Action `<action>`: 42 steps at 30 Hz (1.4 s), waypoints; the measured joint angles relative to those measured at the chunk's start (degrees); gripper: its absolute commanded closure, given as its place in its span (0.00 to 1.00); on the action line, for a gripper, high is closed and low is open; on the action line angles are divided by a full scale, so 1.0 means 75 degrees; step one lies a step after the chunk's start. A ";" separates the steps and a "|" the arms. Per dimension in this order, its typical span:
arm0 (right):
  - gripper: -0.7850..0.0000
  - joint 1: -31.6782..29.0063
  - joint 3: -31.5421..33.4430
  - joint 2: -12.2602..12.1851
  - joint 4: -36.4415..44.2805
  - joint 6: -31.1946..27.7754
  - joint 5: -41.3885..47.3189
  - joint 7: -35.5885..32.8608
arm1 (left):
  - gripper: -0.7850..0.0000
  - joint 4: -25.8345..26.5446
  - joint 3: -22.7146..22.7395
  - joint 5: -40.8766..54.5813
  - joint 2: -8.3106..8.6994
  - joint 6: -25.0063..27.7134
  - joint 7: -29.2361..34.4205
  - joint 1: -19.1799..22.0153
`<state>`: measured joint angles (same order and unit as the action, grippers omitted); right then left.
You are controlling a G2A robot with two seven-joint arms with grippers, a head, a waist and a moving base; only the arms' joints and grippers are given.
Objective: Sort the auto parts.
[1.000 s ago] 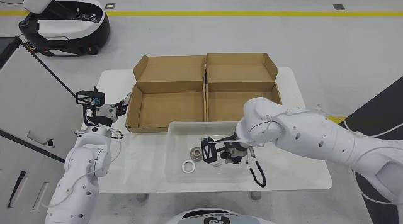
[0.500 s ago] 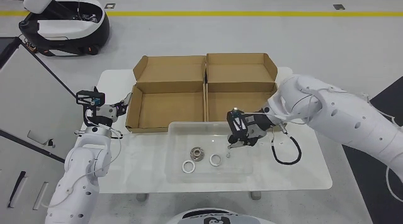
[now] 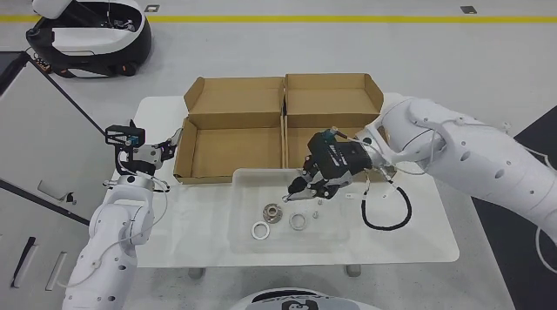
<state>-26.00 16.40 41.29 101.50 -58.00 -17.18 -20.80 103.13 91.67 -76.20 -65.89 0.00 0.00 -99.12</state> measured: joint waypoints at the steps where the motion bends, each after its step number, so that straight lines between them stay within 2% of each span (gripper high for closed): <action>1: 1.00 -0.0001 0.0000 0.0000 -0.0001 0.0000 0.0012 -0.0052 | 0.00 0.0000 0.0000 0.0000 0.0000 0.0000 0.0000 0.0000; 21: 1.00 -0.0003 0.0001 -0.0001 -0.0001 0.0000 0.0028 -0.0196 | 0.00 0.0000 0.0000 0.0000 0.0000 0.0000 0.0000 0.0000; 25: 1.00 -0.0092 0.0210 -0.0011 -0.0061 0.0174 0.0054 0.0010 | 0.00 0.0000 0.0000 0.0000 0.0000 0.0000 0.0000 0.0000; 30: 1.00 -0.0390 0.0674 -0.0103 -0.0237 -0.0007 0.0783 0.0902 | 0.00 0.0000 0.0000 0.0000 0.0000 0.0000 0.0000 0.0000; 42: 1.00 -0.1132 0.1939 -0.0387 0.0379 0.0000 0.2135 0.2938 | 0.00 0.0000 0.0000 0.0000 0.0000 0.0000 0.0000 0.0000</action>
<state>-34.49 30.94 38.39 104.34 -58.00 -1.17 1.24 103.13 91.67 -76.20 -65.89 0.00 0.00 -99.12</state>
